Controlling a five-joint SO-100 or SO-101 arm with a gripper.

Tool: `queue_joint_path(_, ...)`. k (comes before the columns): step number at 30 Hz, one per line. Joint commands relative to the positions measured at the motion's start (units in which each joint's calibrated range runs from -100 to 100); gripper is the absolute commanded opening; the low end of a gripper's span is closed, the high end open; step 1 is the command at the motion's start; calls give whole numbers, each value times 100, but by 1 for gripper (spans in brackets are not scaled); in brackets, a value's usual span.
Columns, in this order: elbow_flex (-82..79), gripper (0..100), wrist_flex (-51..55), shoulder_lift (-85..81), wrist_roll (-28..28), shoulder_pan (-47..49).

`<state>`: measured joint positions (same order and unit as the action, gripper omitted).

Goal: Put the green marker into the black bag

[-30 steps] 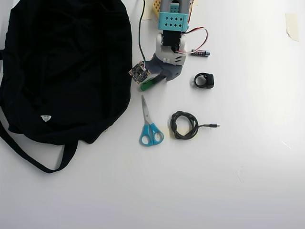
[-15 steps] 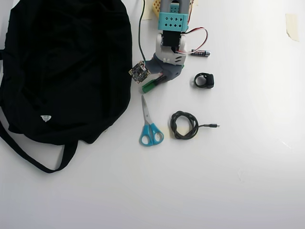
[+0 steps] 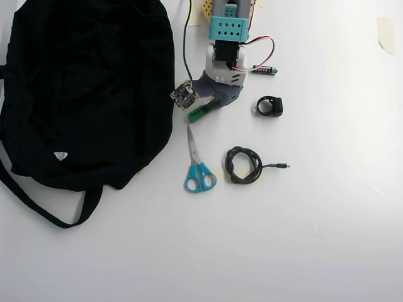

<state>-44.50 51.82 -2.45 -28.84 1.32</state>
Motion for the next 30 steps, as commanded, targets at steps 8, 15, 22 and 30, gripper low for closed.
queue_joint_path(8,2,2,37,21,31,55)
queue_joint_path(15,65,2,278,-87,31,55)
queue_joint_path(22,317,2,476,-87,37,70)
queue_joint_path(30,874,2,1028,-95,52,70)
